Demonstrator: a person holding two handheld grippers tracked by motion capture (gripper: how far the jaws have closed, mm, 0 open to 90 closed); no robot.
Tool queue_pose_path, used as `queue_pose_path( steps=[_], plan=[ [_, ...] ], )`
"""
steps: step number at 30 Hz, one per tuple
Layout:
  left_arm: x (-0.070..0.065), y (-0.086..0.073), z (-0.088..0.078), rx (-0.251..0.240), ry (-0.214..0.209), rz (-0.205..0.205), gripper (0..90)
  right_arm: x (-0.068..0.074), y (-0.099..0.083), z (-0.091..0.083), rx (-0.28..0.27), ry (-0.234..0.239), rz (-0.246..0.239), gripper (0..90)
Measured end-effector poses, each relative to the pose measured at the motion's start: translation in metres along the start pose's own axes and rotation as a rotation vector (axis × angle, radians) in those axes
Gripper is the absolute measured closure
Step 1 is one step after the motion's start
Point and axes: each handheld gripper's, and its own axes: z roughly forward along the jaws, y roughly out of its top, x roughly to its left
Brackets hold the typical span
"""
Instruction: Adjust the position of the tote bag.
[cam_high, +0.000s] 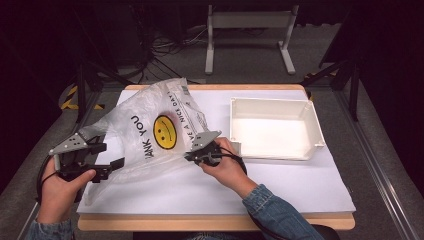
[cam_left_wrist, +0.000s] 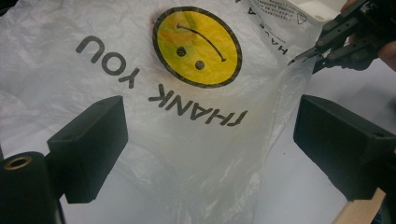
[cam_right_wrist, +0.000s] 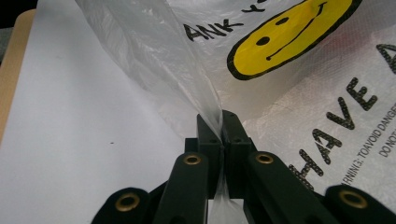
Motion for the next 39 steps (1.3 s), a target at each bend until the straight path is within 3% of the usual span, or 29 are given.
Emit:
queue_pose_path(
  steps=[8, 19, 29, 37, 38, 39],
  plan=[
    [0.004, 0.004, -0.004, -0.027, 0.007, -0.002, 11.2, 0.001, 0.001, -0.022, -0.014, -0.007, 0.006, 89.7],
    [0.015, 0.009, -0.007, -0.051, 0.04, -0.015, 11.4, -0.012, -0.009, -0.059, -0.018, -0.079, 0.024, 89.7],
    [0.029, 0.006, 0.005, -0.012, 0.122, -0.015, 10.3, -0.041, -0.033, -0.088, -0.023, -0.157, 0.123, 89.6],
    [0.036, -0.001, 0.032, 0.055, 0.149, 0.035, 10.2, -0.053, -0.045, -0.094, -0.042, -0.178, 0.181, 89.5],
    [0.036, -0.002, 0.035, 0.063, 0.146, 0.055, 12.6, -0.053, -0.046, -0.094, -0.044, -0.179, 0.184, 89.4],
    [0.035, -0.002, 0.038, 0.06, 0.135, 0.083, 23.8, -0.054, -0.046, -0.093, -0.046, -0.179, 0.19, 89.4]
  ],
)
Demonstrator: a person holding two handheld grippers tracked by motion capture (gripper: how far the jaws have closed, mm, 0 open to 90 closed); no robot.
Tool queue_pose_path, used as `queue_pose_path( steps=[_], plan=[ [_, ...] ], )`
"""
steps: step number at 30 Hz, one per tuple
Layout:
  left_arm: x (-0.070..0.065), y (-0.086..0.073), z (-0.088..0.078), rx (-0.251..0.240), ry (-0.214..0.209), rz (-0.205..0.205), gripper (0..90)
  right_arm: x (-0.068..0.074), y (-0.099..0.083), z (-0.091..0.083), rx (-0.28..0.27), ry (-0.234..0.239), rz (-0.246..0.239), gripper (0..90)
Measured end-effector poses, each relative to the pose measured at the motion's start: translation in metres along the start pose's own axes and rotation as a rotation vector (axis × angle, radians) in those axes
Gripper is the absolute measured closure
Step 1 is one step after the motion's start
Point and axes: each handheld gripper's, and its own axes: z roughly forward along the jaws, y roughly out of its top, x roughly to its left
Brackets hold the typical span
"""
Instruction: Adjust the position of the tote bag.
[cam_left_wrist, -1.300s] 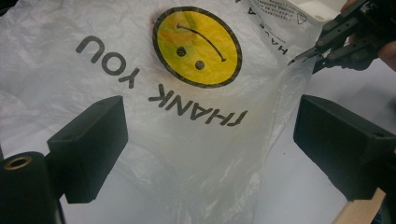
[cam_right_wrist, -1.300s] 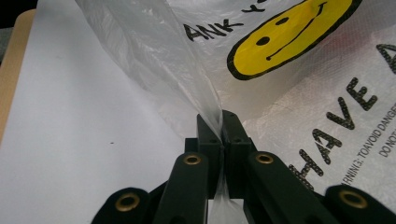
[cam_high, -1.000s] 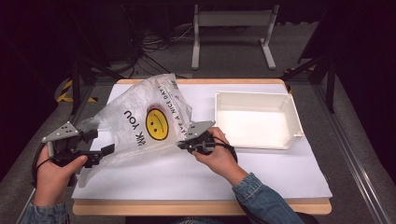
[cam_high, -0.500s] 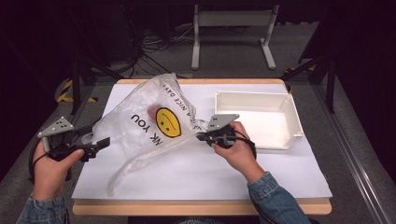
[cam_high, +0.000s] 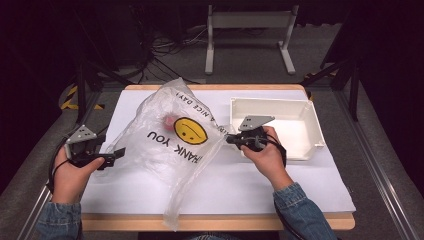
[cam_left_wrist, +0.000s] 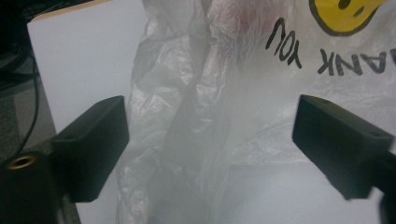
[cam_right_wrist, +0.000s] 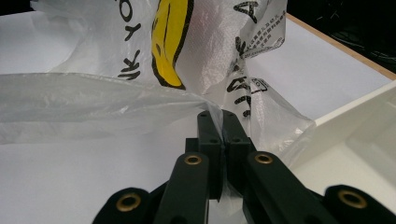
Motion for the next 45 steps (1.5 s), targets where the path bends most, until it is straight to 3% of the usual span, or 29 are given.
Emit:
queue_pose_path(
  steps=[1, 4, 7, 9, 11, 15, 21, 22, 25, 26, 27, 29, 34, 35, 38, 43, 45],
  plan=[
    [-0.002, 0.001, 0.002, 0.001, -0.009, 0.027, 39.1, 0.0, 0.0, 0.0, -0.002, 0.0, 0.0, 89.4],
    [-0.006, 0.004, 0.004, -0.003, -0.034, 0.068, 55.3, 0.0, 0.0, 0.0, -0.007, -0.001, 0.002, 88.1],
    [-0.007, 0.004, 0.003, 0.005, -0.042, 0.067, 73.7, 0.001, 0.001, 0.0, -0.017, -0.003, 0.003, 80.2],
    [-0.007, 0.004, 0.002, 0.006, -0.06, 0.05, 87.1, 0.003, 0.002, 0.0, -0.027, -0.005, 0.005, 67.8],
    [-0.007, 0.005, -0.001, -0.001, -0.082, 0.032, 90.0, 0.006, 0.004, -0.001, -0.035, -0.007, -0.004, 56.0],
    [-0.01, 0.011, -0.01, -0.047, -0.124, 0.037, 90.0, 0.019, 0.014, -0.005, -0.044, 0.016, -0.049, 36.3],
    [-0.012, 0.015, -0.019, -0.087, -0.117, 0.057, 90.0, 0.04, 0.028, -0.016, -0.052, 0.019, -0.11, 24.4],
    [-0.01, 0.014, -0.018, -0.089, -0.104, 0.044, 84.4, 0.044, 0.03, -0.017, -0.055, 0.025, -0.118, 22.9],
    [-0.005, 0.01, -0.012, -0.085, -0.034, 0.017, 52.1, 0.05, 0.034, -0.021, -0.053, 0.039, -0.138, 18.4],
    [-0.005, 0.01, -0.012, -0.085, -0.034, 0.017, 45.6, 0.05, 0.034, -0.021, -0.053, 0.039, -0.138, 18.4],
    [-0.002, 0.008, -0.009, -0.072, -0.014, -0.003, 45.6, 0.051, 0.034, -0.022, -0.051, 0.045, -0.138, 17.0],
    [0.001, 0.005, -0.003, -0.055, 0.006, -0.021, 25.7, 0.052, 0.036, -0.024, -0.046, 0.068, -0.139, 13.3],
    [0.009, -0.003, 0.014, 0.027, 0.007, -0.032, 17.9, 0.054, 0.038, -0.031, -0.053, 0.089, -0.137, 7.6],
    [0.01, -0.005, 0.017, 0.043, 0.0, -0.036, 19.7, 0.054, 0.039, -0.032, -0.056, 0.088, -0.139, 7.2],
    [0.011, -0.01, 0.024, 0.101, -0.062, -0.054, 40.0, 0.056, 0.04, -0.037, -0.074, 0.096, -0.134, 6.5],
    [0.006, -0.007, 0.027, 0.139, -0.131, -0.04, 86.4, 0.071, 0.043, -0.035, -0.079, 0.103, -0.114, 6.3],
    [0.001, -0.002, 0.024, 0.122, -0.164, -0.042, 89.9, 0.082, 0.043, -0.026, -0.071, 0.129, -0.099, 6.3]
  ],
)
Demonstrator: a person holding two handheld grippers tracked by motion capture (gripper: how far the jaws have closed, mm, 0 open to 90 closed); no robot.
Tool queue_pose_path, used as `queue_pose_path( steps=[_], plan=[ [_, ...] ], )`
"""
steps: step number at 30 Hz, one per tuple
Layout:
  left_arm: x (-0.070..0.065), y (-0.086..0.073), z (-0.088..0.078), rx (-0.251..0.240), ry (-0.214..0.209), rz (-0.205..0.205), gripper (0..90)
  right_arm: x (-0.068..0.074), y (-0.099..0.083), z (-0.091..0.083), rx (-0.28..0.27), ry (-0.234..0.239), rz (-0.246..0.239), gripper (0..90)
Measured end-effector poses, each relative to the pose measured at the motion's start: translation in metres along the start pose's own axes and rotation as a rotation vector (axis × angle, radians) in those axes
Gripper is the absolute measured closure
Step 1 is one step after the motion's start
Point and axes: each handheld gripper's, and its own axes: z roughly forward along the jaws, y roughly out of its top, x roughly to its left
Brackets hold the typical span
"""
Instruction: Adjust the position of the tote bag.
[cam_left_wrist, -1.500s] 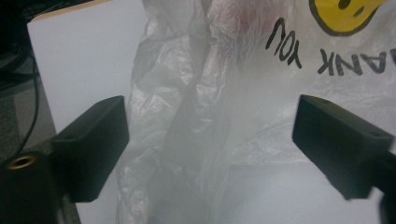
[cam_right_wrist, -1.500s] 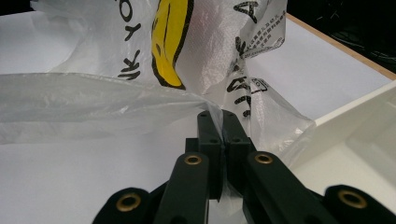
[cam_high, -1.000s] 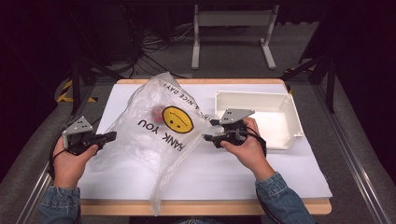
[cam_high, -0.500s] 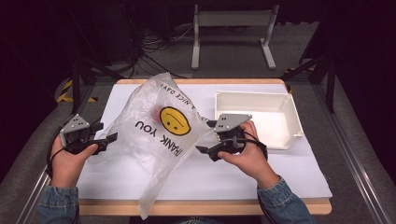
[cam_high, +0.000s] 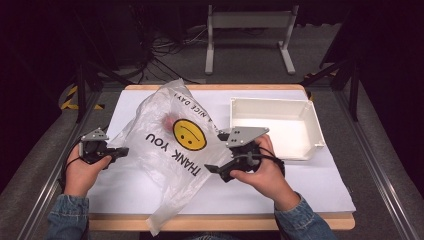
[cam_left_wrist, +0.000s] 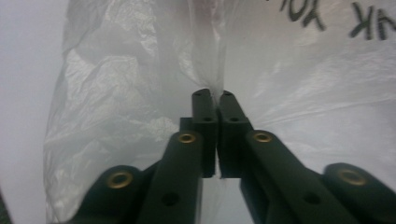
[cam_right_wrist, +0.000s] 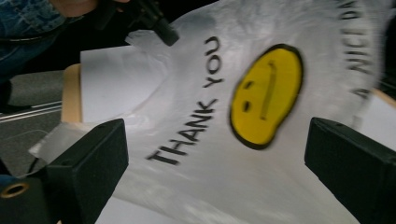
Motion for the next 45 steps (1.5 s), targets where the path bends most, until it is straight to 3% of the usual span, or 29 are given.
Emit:
queue_pose_path(
  steps=[9, 14, 17, 25, 32, 36, 37, 42, 45],
  plan=[
    [-0.016, 0.011, -0.009, -0.086, -0.045, 0.051, 90.0, 0.034, -0.007, 0.06, 0.054, 0.102, 0.018, 5.9],
    [-0.021, 0.014, -0.012, -0.112, -0.063, 0.078, 90.0, 0.048, -0.011, 0.084, 0.079, 0.132, 0.018, 5.2],
    [-0.024, 0.014, -0.012, -0.117, -0.074, 0.062, 90.0, 0.052, -0.016, 0.093, 0.109, 0.144, 0.022, 5.1],
    [-0.026, 0.016, -0.013, -0.129, -0.083, 0.077, 90.0, 0.052, -0.042, 0.125, 0.229, 0.115, 0.034, 4.1],
    [-0.026, 0.016, -0.014, -0.128, -0.089, 0.084, 90.0, 0.055, -0.052, 0.137, 0.282, 0.113, 0.026, 5.7],
    [-0.028, 0.017, -0.014, -0.131, -0.097, 0.08, 90.0, 0.054, -0.054, 0.138, 0.299, 0.106, -0.001, 23.1],
    [-0.028, 0.017, -0.015, -0.131, -0.097, 0.085, 90.0, 0.054, -0.053, 0.136, 0.295, 0.101, -0.013, 35.5],
    [-0.033, 0.019, -0.018, -0.145, -0.113, 0.1, 90.0, 0.05, -0.051, 0.127, 0.299, 0.099, -0.042, 78.3],
    [-0.035, 0.02, -0.021, -0.155, -0.121, 0.111, 90.0, 0.047, -0.048, 0.121, 0.292, 0.097, -0.043, 86.7]
  ],
)
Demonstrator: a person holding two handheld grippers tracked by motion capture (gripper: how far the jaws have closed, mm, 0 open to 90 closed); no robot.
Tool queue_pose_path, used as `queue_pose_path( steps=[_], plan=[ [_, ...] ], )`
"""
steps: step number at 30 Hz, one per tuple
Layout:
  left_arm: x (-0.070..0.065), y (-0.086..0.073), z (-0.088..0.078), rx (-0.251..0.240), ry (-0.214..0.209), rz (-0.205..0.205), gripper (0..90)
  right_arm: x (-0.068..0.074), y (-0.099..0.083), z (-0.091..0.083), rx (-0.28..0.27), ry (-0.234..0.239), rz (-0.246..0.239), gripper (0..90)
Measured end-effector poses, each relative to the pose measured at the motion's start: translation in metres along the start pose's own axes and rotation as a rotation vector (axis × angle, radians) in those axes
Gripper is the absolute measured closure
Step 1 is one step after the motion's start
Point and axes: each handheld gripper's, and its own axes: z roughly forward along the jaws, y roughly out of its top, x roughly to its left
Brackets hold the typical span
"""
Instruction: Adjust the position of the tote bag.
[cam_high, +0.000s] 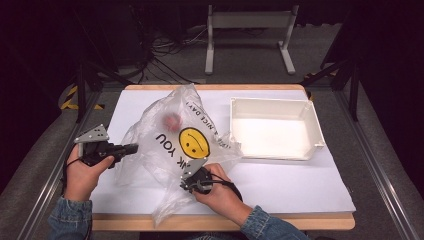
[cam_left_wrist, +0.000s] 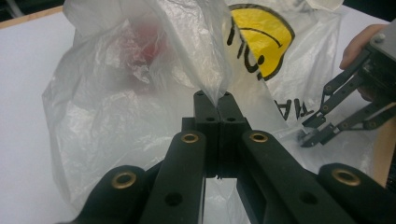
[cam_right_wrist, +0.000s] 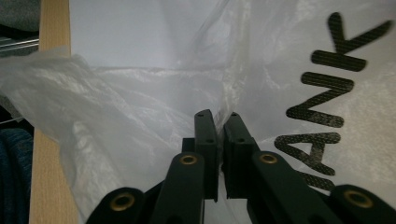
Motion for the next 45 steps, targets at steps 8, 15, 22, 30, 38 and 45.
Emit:
queue_pose_path(
  steps=[8, 15, 22, 30, 38, 45],
  plan=[
    [-0.007, 0.007, -0.015, -0.035, -0.023, 0.012, 90.0, -0.01, 0.006, -0.049, -0.056, -0.052, 0.004, 88.4],
    [-0.016, 0.014, -0.012, -0.038, -0.055, 0.03, 90.0, -0.027, 0.002, -0.092, -0.127, -0.133, 0.052, 87.5],
    [-0.015, 0.019, -0.007, -0.07, -0.058, 0.034, 89.9, -0.043, 0.003, -0.118, -0.205, -0.2, 0.085, 87.5],
    [-0.006, 0.027, 0.0, -0.126, -0.019, 0.032, 89.8, -0.064, 0.01, -0.124, -0.255, -0.238, 0.102, 87.0],
    [0.011, 0.029, 0.011, -0.162, 0.047, -0.011, 89.0, -0.087, 0.024, -0.121, -0.28, -0.26, 0.108, 86.3],
    [0.024, 0.032, 0.02, -0.2, 0.05, -0.062, 89.2, -0.101, 0.03, -0.112, -0.311, -0.281, 0.129, 48.7]
  ],
)
